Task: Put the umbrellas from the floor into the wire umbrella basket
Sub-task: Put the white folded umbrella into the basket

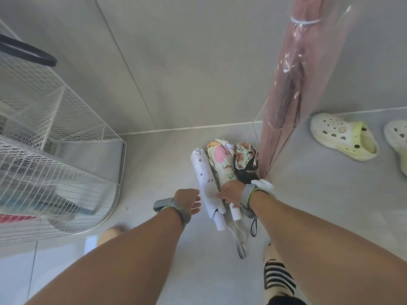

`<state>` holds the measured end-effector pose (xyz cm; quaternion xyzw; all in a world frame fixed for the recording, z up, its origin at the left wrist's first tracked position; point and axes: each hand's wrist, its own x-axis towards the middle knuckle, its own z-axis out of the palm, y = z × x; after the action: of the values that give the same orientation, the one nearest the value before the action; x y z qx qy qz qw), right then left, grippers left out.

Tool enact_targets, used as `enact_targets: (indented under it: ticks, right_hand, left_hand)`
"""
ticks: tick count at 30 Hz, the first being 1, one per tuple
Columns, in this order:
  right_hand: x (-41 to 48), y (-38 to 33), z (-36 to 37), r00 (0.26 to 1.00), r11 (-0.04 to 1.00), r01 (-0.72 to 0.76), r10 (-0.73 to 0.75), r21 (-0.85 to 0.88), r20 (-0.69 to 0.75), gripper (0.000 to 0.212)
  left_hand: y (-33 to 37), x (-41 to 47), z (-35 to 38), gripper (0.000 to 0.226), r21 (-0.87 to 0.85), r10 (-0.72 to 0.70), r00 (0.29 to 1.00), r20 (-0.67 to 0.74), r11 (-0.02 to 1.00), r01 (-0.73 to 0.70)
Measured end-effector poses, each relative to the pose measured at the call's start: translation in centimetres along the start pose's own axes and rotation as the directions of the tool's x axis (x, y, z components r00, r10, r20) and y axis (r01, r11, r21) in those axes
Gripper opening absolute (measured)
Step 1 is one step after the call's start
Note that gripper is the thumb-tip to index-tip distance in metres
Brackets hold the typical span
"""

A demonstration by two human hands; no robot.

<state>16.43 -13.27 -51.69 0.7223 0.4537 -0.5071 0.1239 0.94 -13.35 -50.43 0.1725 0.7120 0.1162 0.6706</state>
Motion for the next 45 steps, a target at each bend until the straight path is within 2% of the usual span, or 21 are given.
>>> enact_targets:
  ticks: [2, 5, 9, 11, 13, 15, 16, 18, 21, 24, 25, 27, 31, 35, 38, 40, 42, 45]
  right_hand:
    - [1.2, -0.3, 0.9, 0.999, 0.999, -0.032, 0.032, 0.019, 0.028, 0.04]
    - [2.6, -0.6, 2.4, 0.998, 0.998, -0.05, 0.049, 0.025, 0.036, 0.015]
    - [4.0, -0.6, 3.5, 0.996, 0.995, -0.083, 0.081, 0.063, 0.029, 0.035]
    - [4.1, -0.8, 3.5, 0.995, 0.991, -0.095, 0.091, 0.092, 0.048, 0.033]
    - [4.1, -0.8, 3.6, 0.992, 0.989, -0.106, 0.099, 0.099, 0.076, 0.022]
    - [3.6, -1.2, 3.9, 0.991, 0.991, -0.114, 0.109, 0.065, 0.079, 0.047]
    - [3.3, -1.5, 3.9, 0.993, 0.989, -0.102, 0.095, 0.11, 0.073, 0.057]
    - [2.3, -2.2, 4.0, 0.998, 0.97, -0.045, 0.035, 0.241, 0.046, 0.06]
    - [0.2, -3.1, 3.9, 0.999, 0.918, -0.016, -0.001, 0.395, 0.044, 0.075]
    - [-1.9, -4.4, 3.7, 0.998, 0.749, -0.047, 0.061, 0.661, 0.003, 0.061]
    - [-2.9, -4.8, 3.2, 0.995, 0.716, -0.058, 0.095, 0.696, -0.015, 0.054]
    - [-4.6, -5.7, 2.1, 0.996, 0.745, -0.036, 0.085, 0.666, -0.041, 0.045]
    - [-9.0, -7.9, -1.0, 0.986, 0.857, 0.129, -0.06, 0.498, -0.153, 0.039]
    - [-14.3, -10.7, -2.7, 0.945, 0.827, 0.293, -0.173, 0.48, -0.279, 0.033]
    - [-17.3, -11.7, -2.6, 0.89, 0.765, 0.432, -0.277, 0.477, -0.362, 0.035]
    - [-18.8, -12.7, -2.4, 0.841, 0.74, 0.517, -0.347, 0.43, -0.414, 0.035]
    - [-19.8, -14.1, -2.4, 0.786, 0.745, 0.584, -0.421, 0.322, -0.453, 0.04]
    - [-20.3, -16.9, -3.0, 0.733, 0.754, 0.63, -0.495, 0.189, -0.467, 0.047]
  left_hand:
    - [-0.2, 1.2, 0.3, 0.007, 0.022, -0.015, 1.0, 0.002, 1.0, 0.015]
    - [-0.9, 3.1, 0.5, 0.008, 0.054, -0.052, 0.999, 0.015, 0.997, 0.051]
    - [-2.2, 4.7, 0.9, 0.018, 0.086, -0.094, 0.994, 0.063, 0.992, 0.088]
    - [-2.3, 5.0, 1.0, 0.031, 0.067, -0.1, 0.992, 0.077, 0.993, 0.095]
    - [-2.2, 5.1, 0.8, 0.039, 0.073, -0.102, 0.992, 0.076, 0.993, 0.096]
    - [-1.8, 4.9, 0.2, 0.041, 0.065, -0.101, 0.989, 0.104, 0.993, 0.094]
    - [-1.4, 4.7, 0.0, 0.041, 0.055, -0.1, 0.987, 0.123, 0.994, 0.094]
    - [-0.5, 3.9, -0.5, 0.038, 0.043, -0.092, 0.986, 0.141, 0.995, 0.086]
    - [1.0, 2.0, -1.1, 0.031, 0.034, -0.062, 0.989, 0.136, 0.998, 0.058]
    - [2.0, -0.5, -1.3, 0.029, 0.107, -0.015, 0.991, 0.131, 0.994, 0.001]
    - [2.3, -1.5, -1.4, 0.03, 0.119, -0.006, 0.991, 0.137, 0.993, -0.011]
    - [3.0, -3.7, -1.9, 0.033, 0.106, 0.016, 0.987, 0.159, 0.994, -0.033]
    - [4.8, -8.2, -3.2, 0.04, 0.018, 0.091, 0.978, 0.19, 0.995, -0.096]
    - [6.8, -13.3, -6.2, 0.045, -0.106, 0.186, 0.961, 0.205, 0.98, -0.167]
    - [8.0, -16.1, -9.0, 0.05, -0.257, 0.213, 0.941, 0.264, 0.956, -0.144]
    - [8.6, -17.3, -10.8, 0.052, -0.438, 0.27, 0.918, 0.289, 0.89, -0.123]
    - [9.1, -18.0, -12.1, 0.053, -0.635, 0.331, 0.896, 0.295, 0.769, -0.075]
    - [9.9, -18.5, -13.5, 0.058, -0.772, 0.376, 0.881, 0.287, 0.635, -0.019]
